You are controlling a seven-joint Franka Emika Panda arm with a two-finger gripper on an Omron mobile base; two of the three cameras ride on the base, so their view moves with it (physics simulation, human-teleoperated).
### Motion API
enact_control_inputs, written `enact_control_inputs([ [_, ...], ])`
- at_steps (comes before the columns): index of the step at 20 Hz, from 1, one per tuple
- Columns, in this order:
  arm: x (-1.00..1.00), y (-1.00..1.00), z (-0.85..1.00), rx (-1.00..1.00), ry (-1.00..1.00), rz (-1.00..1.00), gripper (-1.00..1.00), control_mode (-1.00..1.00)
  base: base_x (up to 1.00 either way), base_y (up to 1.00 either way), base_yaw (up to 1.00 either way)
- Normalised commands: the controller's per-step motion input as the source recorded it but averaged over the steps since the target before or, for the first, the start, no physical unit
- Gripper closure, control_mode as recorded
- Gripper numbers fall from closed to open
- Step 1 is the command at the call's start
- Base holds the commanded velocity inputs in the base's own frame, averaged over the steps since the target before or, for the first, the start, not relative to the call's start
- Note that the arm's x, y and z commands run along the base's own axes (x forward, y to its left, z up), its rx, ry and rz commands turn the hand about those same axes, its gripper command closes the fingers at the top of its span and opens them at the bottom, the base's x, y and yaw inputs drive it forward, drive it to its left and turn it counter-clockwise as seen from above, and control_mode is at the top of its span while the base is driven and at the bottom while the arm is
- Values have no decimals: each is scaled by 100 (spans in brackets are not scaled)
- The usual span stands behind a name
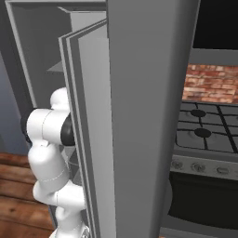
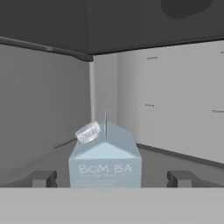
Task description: Take out the milk from the fridge and place it on the tray on the counter. Then take the sugar cube near the tray and place it in the tray.
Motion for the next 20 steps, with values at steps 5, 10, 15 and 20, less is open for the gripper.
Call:
enact_control_inputs([
  [5, 10, 1, 0, 0, 0, 0, -100, -100, 0, 0, 0],
  [10, 18, 1, -11, 0, 0, 0, -100, -100, 0, 0, 0],
  [15, 14, 25, -23, 0, 0, 0, -100, -100, 0, 0, 0],
  [20, 22, 31, -20, 0, 0, 0, -100, -100, 0, 0, 0],
])
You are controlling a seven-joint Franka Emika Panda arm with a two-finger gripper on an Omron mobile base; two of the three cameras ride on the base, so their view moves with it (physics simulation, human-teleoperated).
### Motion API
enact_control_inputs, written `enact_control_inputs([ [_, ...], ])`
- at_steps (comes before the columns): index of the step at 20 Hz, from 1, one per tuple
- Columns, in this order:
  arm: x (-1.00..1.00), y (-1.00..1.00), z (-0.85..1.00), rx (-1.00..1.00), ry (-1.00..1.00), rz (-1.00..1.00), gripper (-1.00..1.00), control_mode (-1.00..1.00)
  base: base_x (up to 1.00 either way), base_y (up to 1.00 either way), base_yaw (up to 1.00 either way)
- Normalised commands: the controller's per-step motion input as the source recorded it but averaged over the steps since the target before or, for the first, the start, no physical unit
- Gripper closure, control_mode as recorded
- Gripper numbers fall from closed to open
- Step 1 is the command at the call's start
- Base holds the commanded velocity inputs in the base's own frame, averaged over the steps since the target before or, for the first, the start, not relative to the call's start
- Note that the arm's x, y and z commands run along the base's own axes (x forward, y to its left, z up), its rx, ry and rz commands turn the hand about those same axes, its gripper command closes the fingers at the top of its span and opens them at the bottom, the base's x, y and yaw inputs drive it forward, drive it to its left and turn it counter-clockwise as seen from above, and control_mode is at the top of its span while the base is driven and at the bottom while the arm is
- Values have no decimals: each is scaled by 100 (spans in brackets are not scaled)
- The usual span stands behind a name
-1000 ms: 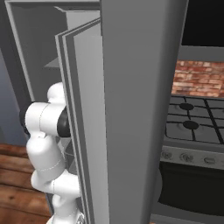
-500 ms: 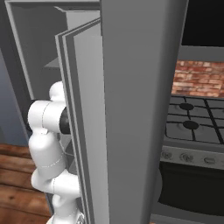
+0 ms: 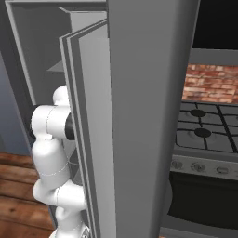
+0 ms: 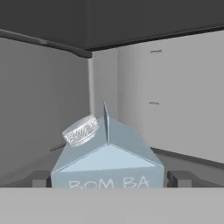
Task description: Take out the milk from the fridge and place it on the tray on the counter. Then take the sugar cube near the tray and place it in the tray.
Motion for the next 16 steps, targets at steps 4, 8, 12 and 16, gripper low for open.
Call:
enact_control_inputs([
  [4, 24, 25, -22, 0, 0, 0, 100, -100, 0, 0, 0],
  [8, 3, 0, -8, 0, 0, 0, 100, -100, 0, 0, 0],
  [12, -1, 0, -6, 1, 0, 0, 100, -100, 0, 0, 0],
  [16, -34, 25, 0, 0, -2, -2, 100, -100, 0, 0, 0],
])
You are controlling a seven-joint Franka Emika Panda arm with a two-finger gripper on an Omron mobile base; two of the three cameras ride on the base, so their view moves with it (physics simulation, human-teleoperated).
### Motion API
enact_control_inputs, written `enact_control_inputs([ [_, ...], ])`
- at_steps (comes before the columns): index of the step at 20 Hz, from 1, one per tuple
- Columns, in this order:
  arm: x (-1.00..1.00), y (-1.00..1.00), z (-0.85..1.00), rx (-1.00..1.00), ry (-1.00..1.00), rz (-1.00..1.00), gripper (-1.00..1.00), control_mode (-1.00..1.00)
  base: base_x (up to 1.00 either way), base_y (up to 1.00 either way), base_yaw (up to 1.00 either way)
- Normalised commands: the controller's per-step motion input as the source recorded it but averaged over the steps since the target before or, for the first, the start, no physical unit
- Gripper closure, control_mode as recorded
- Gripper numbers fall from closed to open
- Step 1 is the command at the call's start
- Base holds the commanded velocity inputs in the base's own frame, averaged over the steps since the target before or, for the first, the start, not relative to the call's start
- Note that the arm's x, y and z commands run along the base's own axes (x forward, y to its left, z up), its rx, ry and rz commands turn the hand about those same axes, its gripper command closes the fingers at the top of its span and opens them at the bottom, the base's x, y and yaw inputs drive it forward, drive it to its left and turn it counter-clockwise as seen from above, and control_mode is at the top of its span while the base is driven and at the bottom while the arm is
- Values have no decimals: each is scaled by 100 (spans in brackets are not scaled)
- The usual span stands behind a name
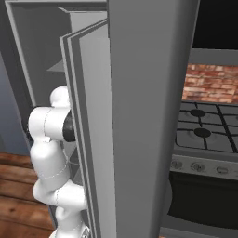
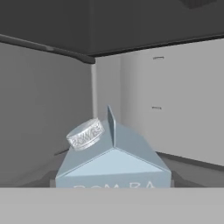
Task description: Take out the milk from the fridge and place it on the tray on the counter. Then take the sugar cube near the tray and place it in the tray.
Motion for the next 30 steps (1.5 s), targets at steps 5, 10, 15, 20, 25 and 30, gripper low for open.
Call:
enact_control_inputs([
  [5, -44, 54, 0, 0, -1, -7, 100, -100, 0, 0, 0],
  [10, -54, 43, 0, -1, -4, -6, 100, -100, 0, 0, 0],
  [15, -64, 59, 8, -3, 0, -13, 100, -100, 0, 0, 0],
  [20, -63, 10, 16, -2, -3, -18, 100, -100, 0, 0, 0],
  [25, -97, -38, 21, 0, -3, -18, 100, -100, 0, 0, 0],
  [30, -100, -32, 35, 0, -3, -18, 100, -100, 0, 0, 0],
])
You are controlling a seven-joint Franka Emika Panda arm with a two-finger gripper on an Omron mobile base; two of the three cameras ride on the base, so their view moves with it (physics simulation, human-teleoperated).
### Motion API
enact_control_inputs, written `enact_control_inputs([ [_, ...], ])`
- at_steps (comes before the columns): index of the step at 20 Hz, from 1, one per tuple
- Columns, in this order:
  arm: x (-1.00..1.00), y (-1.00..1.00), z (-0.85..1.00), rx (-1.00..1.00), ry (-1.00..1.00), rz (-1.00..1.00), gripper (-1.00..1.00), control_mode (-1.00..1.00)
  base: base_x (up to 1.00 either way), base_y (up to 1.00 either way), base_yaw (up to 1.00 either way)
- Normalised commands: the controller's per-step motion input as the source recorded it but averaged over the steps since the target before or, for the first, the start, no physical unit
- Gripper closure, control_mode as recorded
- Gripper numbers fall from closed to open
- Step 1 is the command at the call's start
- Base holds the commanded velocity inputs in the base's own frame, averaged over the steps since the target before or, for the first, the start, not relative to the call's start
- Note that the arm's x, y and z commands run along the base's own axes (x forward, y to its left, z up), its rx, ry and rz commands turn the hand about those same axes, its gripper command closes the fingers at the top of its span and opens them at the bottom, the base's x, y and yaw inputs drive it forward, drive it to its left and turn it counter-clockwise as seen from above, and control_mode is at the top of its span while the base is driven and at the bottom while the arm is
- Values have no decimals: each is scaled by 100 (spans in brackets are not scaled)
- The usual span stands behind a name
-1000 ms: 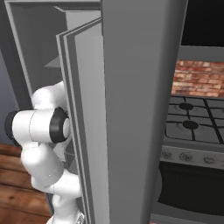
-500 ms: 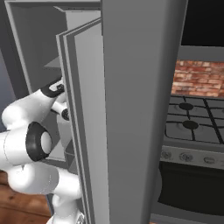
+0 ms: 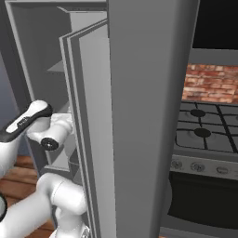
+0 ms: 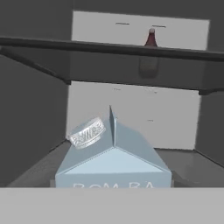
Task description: Take out the milk from the fridge and place it on the tray on the counter. Then take the sugar cube near the tray and place it in the tray.
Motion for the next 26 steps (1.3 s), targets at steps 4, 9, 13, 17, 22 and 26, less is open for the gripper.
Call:
enact_control_inputs([
  [4, -89, -20, 72, 4, 0, -17, 100, -100, 0, 0, 0],
  [9, -74, -40, 98, 7, 0, -13, 100, -100, 0, 0, 0],
  [13, -53, -30, 100, 6, 6, -9, 100, -100, 0, 0, 0],
  [17, -63, -18, 100, 3, 20, -12, 100, -100, 0, 0, 0],
  [22, -66, 6, 99, 0, 36, -13, 100, -100, 0, 0, 0],
  [26, -69, -1, 95, -1, 43, -7, 100, -100, 0, 0, 0],
])
